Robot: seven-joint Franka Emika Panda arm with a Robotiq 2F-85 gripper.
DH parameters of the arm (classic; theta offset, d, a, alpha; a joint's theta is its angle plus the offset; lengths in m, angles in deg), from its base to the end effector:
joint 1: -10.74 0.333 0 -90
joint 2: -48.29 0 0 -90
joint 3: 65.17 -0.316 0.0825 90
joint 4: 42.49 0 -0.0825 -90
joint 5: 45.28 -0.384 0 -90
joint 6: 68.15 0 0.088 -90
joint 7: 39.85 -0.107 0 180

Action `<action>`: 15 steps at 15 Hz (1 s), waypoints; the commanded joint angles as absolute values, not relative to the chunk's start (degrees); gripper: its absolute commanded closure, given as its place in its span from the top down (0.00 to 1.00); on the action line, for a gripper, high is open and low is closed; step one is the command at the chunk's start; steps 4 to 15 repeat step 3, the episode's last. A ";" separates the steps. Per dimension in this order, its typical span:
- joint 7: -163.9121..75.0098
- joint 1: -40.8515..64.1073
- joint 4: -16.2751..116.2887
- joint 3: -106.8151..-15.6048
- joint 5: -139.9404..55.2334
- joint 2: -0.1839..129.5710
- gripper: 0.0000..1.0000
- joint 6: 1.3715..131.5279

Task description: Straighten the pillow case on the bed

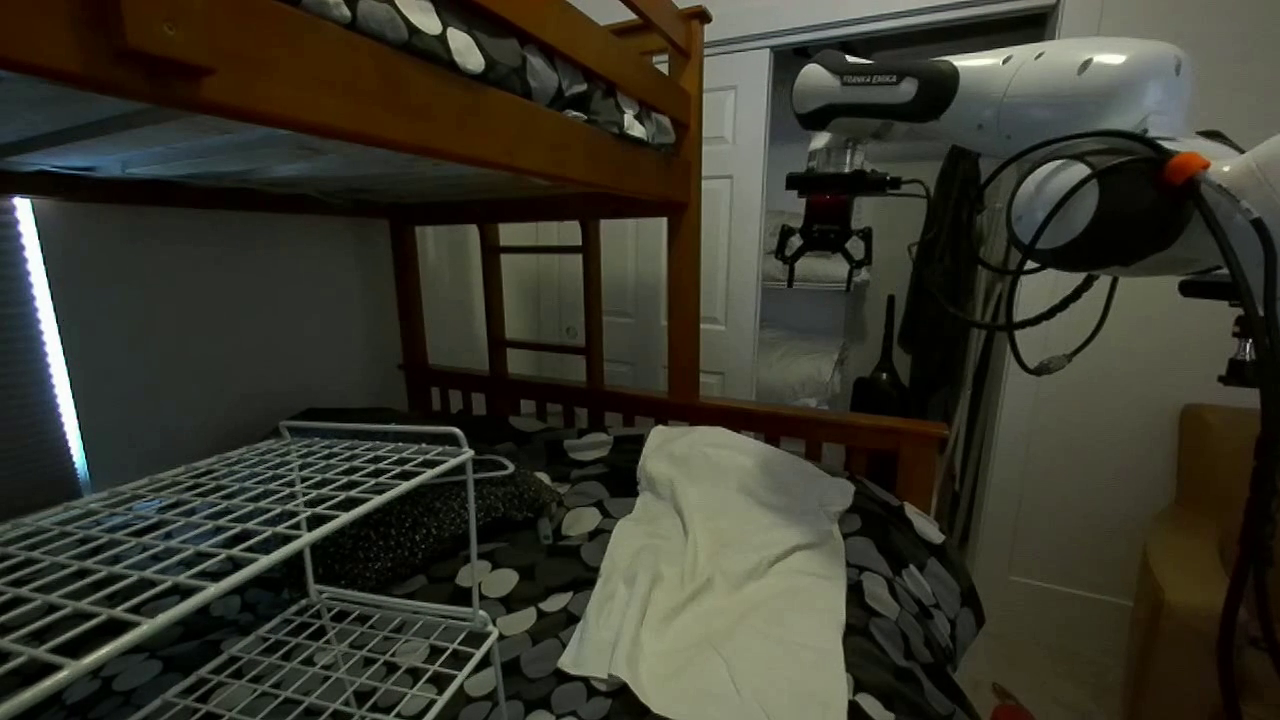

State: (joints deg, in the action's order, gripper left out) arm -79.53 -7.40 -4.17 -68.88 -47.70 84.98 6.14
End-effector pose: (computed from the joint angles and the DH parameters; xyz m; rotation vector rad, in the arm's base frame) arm 0.6655 -0.1858 0.6088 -2.7296 1.3965 0.0429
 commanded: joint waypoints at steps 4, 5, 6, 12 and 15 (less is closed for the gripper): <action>-79.72 -7.09 -4.27 -68.89 -47.69 85.26 1.00 6.19; -79.72 -7.09 -4.27 -68.89 -47.69 85.26 1.00 6.19; -79.72 -7.09 -4.27 -68.89 -47.69 85.26 1.00 6.19; -79.72 -7.09 -4.27 -68.89 -47.69 85.26 1.00 6.19; -79.72 -7.09 -4.27 -68.89 -47.69 85.26 1.00 6.19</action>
